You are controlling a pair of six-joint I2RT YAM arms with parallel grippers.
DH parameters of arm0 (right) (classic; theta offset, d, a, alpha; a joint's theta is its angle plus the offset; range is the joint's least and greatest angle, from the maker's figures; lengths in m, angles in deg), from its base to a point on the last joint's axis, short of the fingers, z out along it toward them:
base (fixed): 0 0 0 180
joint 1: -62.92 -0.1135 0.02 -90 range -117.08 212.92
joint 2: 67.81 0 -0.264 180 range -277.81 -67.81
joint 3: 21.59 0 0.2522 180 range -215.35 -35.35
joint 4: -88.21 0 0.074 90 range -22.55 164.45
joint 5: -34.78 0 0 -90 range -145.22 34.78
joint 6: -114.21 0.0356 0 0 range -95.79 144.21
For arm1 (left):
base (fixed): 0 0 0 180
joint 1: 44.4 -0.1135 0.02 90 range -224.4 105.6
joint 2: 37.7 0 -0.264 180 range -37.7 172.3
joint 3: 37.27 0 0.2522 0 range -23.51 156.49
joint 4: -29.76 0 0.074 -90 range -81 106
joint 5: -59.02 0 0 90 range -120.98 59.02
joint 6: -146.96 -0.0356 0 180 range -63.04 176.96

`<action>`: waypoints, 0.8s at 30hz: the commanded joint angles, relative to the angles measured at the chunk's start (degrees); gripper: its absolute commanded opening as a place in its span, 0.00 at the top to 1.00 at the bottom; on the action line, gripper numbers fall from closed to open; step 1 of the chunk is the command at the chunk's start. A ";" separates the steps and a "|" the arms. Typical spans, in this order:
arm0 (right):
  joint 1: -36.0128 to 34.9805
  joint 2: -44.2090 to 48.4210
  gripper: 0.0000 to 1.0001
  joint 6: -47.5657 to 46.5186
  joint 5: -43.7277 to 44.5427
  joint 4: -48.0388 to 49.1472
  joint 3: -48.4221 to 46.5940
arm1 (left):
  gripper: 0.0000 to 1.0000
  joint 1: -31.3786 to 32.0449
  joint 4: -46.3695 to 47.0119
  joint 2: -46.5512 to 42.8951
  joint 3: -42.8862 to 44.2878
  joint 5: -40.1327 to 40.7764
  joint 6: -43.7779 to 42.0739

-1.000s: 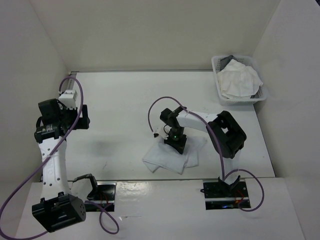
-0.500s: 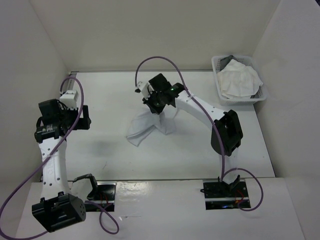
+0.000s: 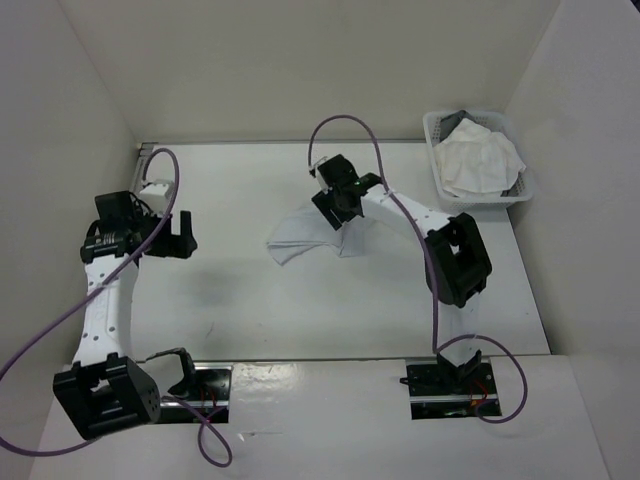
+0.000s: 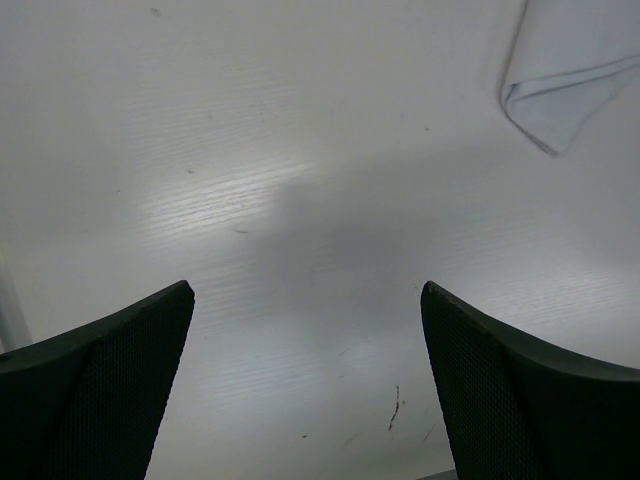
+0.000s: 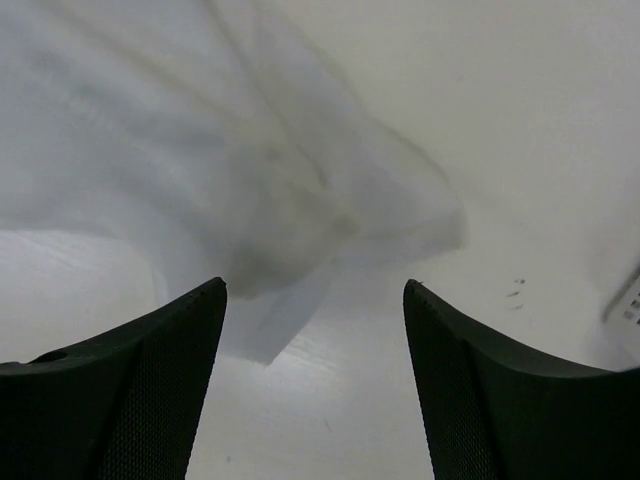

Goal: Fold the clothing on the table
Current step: Flatten the skirt out

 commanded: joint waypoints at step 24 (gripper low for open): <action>-0.71 9.37 0.34 -6.23 -13.82 11.06 19.00 | 0.00 10.51 4.07 10.72 0.89 -2.60 0.06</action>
